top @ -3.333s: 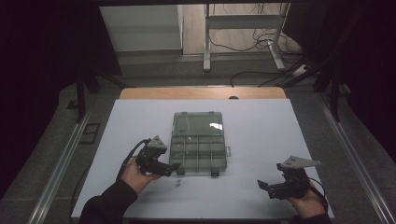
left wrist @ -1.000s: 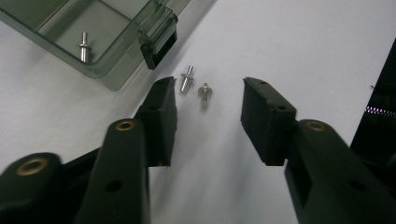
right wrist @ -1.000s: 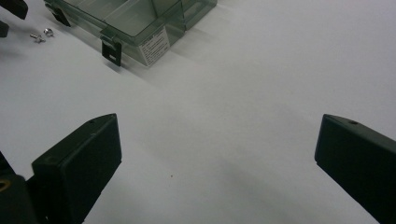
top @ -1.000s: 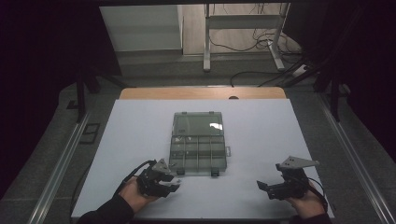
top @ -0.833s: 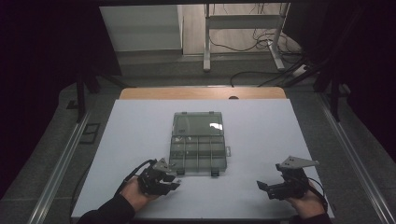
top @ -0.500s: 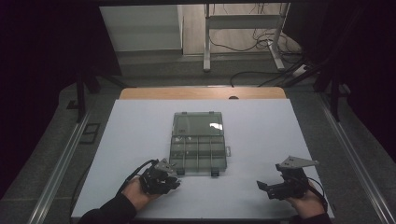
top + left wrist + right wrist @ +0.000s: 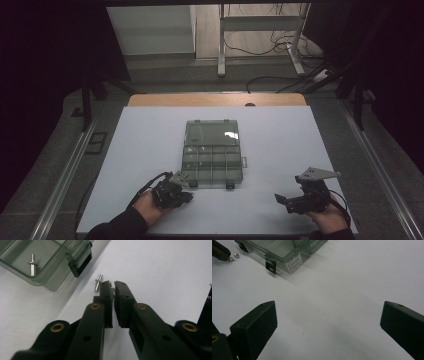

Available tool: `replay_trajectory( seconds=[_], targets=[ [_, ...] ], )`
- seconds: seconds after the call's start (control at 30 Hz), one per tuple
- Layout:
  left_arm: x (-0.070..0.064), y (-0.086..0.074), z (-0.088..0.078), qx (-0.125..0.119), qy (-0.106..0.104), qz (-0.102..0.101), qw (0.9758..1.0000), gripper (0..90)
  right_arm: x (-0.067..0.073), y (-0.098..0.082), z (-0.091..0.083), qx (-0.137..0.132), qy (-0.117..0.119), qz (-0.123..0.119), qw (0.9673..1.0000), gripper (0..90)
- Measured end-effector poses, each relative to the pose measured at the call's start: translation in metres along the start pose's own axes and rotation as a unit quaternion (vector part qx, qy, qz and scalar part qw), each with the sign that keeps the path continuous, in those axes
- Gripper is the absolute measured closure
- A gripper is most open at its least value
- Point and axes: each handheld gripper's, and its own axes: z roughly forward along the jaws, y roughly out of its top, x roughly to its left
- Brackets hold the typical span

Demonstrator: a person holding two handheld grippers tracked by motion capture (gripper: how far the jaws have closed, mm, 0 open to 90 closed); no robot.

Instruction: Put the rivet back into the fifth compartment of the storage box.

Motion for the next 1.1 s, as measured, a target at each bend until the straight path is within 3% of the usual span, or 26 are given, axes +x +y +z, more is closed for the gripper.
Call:
replay_trajectory(
  seconds=[0.43,1.1],
  targets=[
    [0.000,0.002,-0.009,-0.010,-0.002,0.001,0.9999,86.7,0.000,0.000,0.000,0.000,0.001,0.002,1.0000,0.7],
    [0.002,0.004,-0.028,-0.047,-0.001,-0.013,0.9988,86.9,0.000,0.000,0.000,0.000,0.001,0.002,1.0000,0.7]
  ],
)
